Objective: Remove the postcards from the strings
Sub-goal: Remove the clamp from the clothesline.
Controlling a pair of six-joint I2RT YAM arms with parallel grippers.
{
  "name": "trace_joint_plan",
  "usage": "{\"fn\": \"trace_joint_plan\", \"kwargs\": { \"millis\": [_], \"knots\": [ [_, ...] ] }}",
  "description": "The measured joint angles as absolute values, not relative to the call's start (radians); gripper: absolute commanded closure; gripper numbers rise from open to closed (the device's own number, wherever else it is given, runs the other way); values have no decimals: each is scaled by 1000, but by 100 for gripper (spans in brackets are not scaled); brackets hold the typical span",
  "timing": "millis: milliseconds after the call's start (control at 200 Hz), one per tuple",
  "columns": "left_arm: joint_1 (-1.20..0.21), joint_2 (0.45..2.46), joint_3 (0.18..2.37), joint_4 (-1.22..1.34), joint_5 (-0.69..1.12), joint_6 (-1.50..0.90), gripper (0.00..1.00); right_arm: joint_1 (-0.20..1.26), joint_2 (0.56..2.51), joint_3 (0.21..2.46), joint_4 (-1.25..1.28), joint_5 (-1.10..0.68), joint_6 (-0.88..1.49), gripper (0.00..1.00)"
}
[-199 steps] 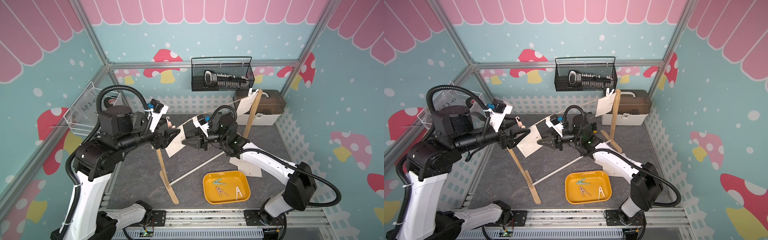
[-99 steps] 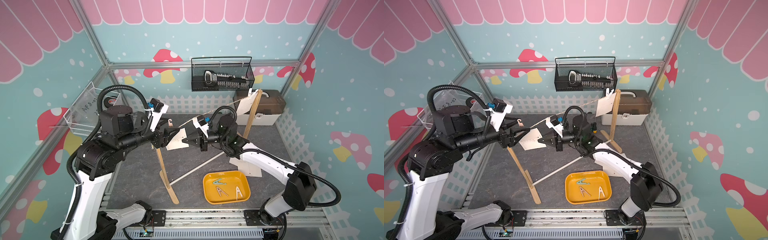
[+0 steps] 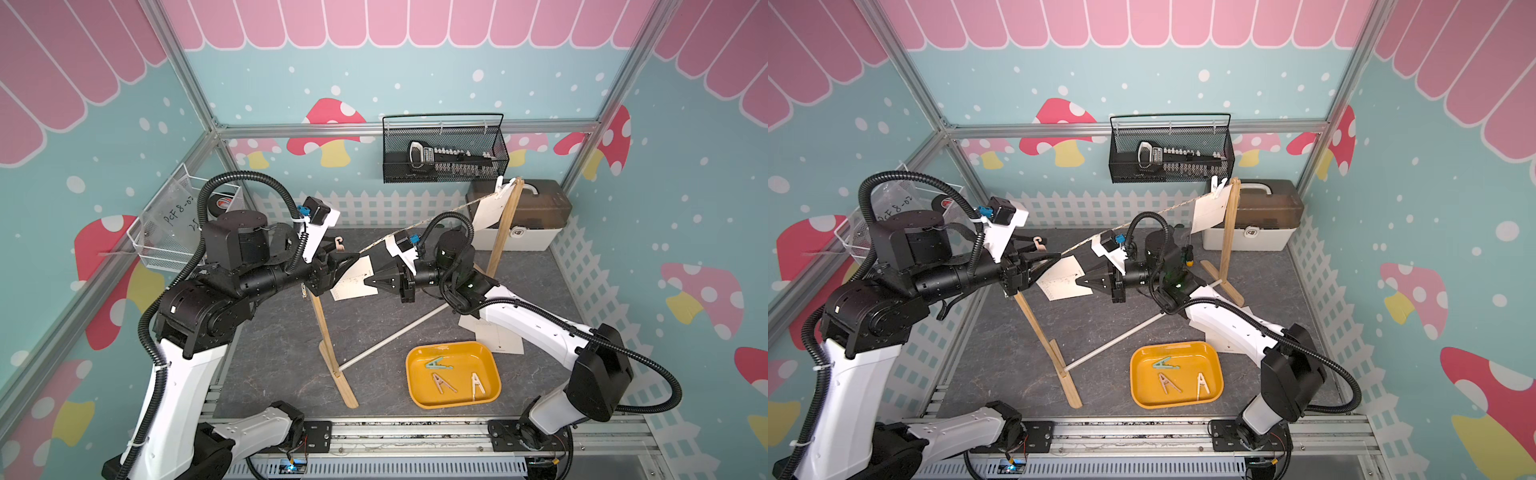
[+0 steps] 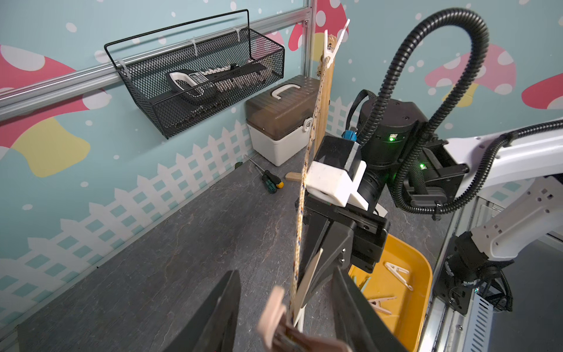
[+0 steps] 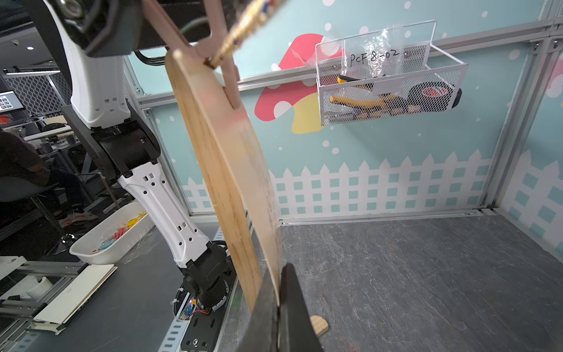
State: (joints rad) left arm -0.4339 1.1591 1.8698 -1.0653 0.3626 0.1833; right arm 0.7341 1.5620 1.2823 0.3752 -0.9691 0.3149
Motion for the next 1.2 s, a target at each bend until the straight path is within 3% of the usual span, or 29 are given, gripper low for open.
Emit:
{"fn": "trace_joint_plan", "kwargs": {
  "millis": [570,1201],
  "knots": [
    [-434,1140,1833,-1024,387,190,75,734,1562,1282,375,-961,317,100],
    [-434,1100,1731,-873,347,186,77,734,1534,1183,321,-905,307,100]
  ]
}}
